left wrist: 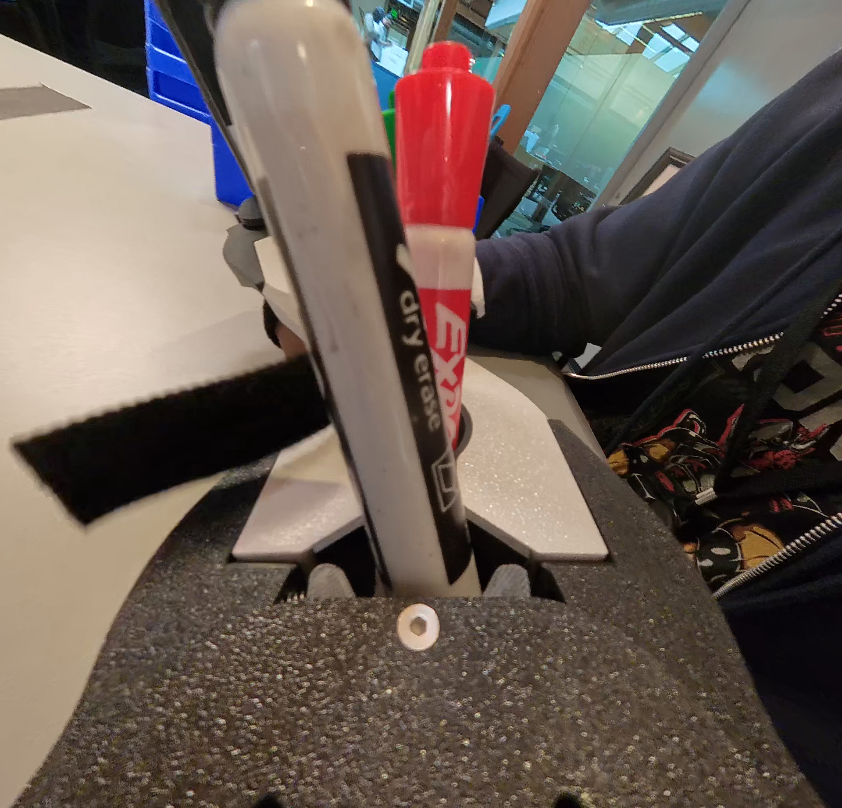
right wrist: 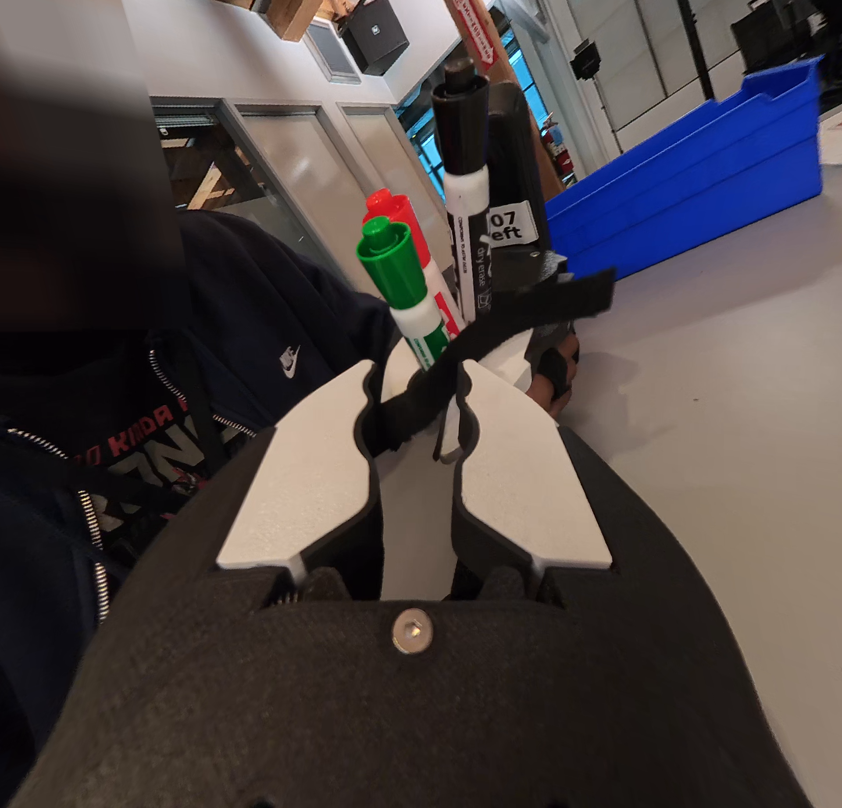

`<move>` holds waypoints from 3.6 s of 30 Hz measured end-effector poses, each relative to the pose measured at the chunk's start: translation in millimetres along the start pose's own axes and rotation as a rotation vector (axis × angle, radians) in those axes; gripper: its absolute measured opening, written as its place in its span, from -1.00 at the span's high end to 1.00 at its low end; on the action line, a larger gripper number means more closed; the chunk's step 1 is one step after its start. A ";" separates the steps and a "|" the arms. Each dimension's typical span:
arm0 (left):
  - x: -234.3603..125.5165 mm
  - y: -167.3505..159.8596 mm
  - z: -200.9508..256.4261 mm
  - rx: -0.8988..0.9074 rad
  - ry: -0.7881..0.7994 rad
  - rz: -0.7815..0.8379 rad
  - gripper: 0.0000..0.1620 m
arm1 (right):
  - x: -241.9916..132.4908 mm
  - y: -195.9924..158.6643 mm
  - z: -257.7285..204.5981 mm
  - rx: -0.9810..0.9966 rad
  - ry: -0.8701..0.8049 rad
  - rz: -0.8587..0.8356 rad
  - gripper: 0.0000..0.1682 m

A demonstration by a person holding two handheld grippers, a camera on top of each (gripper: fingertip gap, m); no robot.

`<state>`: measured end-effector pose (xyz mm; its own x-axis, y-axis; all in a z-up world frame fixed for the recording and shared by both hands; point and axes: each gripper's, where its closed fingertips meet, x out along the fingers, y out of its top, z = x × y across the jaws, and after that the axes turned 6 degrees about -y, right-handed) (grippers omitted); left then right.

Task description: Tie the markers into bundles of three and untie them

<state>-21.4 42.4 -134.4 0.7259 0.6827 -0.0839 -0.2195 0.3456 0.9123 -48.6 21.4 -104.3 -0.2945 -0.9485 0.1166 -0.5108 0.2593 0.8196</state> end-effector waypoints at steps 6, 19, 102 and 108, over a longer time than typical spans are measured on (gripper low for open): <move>-9.9 6.9 -10.7 0.007 0.060 0.043 0.75 | -3.2 4.7 9.9 -0.038 -0.080 0.013 0.78; -25.7 16.7 -32.1 0.103 0.252 0.071 0.76 | -31.4 57.8 19.9 -0.145 -0.358 0.180 0.99; -34.3 23.6 -49.8 0.323 0.552 0.014 0.76 | 6.7 36.8 -1.1 -0.140 -0.867 -0.156 0.85; -29.4 19.8 -48.3 0.319 0.530 -0.001 0.76 | 0.4 43.8 2.2 -0.134 -0.880 -0.109 0.97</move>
<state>-78.6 60.3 -133.2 0.2853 0.9378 -0.1976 0.0460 0.1926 0.9802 -72.8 32.7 -69.5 -0.7905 -0.4700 -0.3926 -0.4897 0.1001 0.8661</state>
